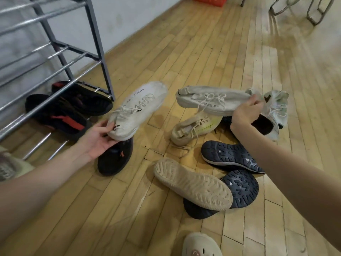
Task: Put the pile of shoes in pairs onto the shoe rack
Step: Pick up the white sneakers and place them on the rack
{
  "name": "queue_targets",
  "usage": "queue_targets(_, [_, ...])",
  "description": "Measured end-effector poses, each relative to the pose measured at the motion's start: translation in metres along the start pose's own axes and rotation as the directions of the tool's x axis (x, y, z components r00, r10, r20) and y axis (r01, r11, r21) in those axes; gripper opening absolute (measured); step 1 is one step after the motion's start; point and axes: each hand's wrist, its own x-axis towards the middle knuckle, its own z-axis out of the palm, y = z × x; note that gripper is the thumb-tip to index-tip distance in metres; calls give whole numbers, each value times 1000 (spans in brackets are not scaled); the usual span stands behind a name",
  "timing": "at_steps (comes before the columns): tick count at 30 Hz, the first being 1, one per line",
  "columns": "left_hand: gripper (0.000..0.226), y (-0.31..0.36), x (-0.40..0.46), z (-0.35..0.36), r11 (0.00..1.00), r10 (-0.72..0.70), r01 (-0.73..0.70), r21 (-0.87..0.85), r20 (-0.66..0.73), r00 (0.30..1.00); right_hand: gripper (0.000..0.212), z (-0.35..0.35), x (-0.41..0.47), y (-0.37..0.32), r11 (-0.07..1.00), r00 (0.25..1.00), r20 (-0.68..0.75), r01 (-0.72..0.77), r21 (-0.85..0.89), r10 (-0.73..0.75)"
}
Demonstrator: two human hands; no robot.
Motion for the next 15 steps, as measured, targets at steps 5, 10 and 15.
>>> queue_targets(5, [46, 10, -16, -31, 999, 39, -39, -2, -63, 997, 37, 35, -18, 17, 993, 979, 202, -4, -120, 28])
queue_targets(10, [31, 20, -33, -53, 995, 79, -85, -52, -109, 991, 56, 84, -64, 23, 958, 819, 553, 10, -286, 156])
queue_targets(15, [46, 20, -49, -68, 993, 71, -85, -83, -157, 985, 50, 126, -105, 35, 863, 556, 759, 138, -486, 339])
